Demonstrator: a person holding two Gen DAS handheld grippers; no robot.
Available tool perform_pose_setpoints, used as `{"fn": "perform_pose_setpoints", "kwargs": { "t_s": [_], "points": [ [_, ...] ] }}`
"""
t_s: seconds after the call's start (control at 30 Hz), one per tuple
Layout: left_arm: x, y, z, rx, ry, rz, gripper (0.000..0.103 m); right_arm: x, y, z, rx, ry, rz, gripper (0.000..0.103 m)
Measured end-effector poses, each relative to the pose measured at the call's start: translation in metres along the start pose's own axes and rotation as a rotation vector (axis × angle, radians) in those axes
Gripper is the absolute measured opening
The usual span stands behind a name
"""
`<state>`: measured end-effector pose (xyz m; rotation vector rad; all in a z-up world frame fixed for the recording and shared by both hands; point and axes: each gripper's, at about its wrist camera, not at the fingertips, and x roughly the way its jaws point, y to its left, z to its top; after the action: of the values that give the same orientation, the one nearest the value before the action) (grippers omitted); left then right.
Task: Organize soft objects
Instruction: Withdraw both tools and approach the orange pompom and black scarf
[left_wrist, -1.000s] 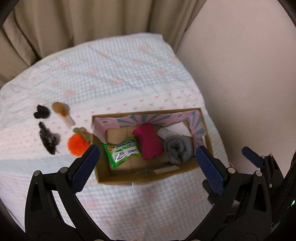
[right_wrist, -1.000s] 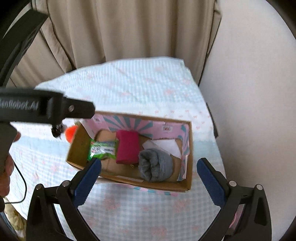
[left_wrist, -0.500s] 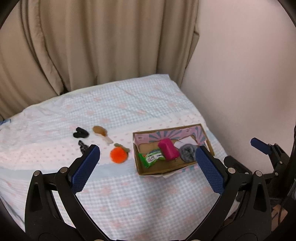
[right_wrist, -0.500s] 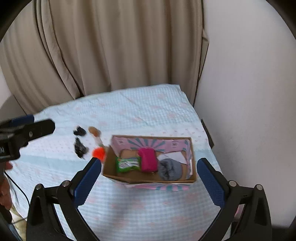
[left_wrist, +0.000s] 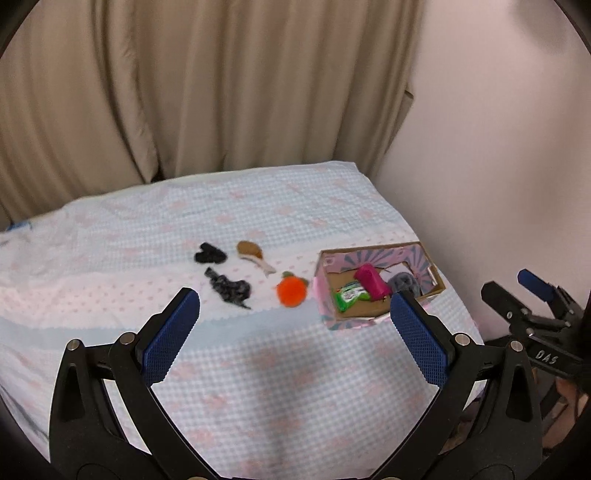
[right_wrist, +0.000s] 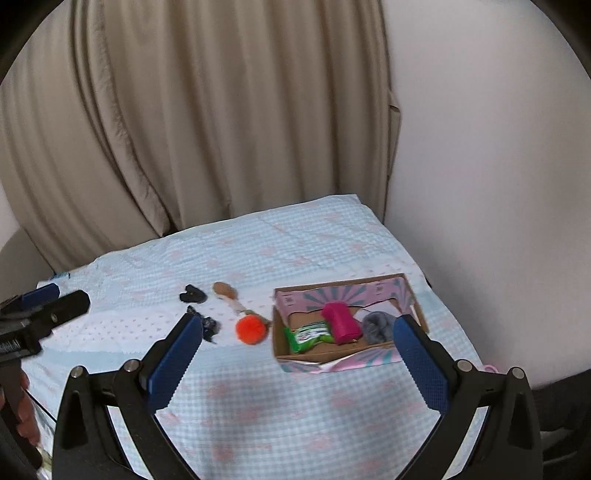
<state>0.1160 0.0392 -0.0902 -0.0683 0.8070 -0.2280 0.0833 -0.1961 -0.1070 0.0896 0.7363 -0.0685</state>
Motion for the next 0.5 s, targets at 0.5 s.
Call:
{"fn": "perform_pose_setpoints", "kwargs": {
  "t_s": [0.5],
  "points": [
    [0.060,0.129,-0.005,0.098,0.009,-0.015,0.103,0.050,0.101,-0.025,0.087,-0.014,-0.068,0.103]
  ]
}}
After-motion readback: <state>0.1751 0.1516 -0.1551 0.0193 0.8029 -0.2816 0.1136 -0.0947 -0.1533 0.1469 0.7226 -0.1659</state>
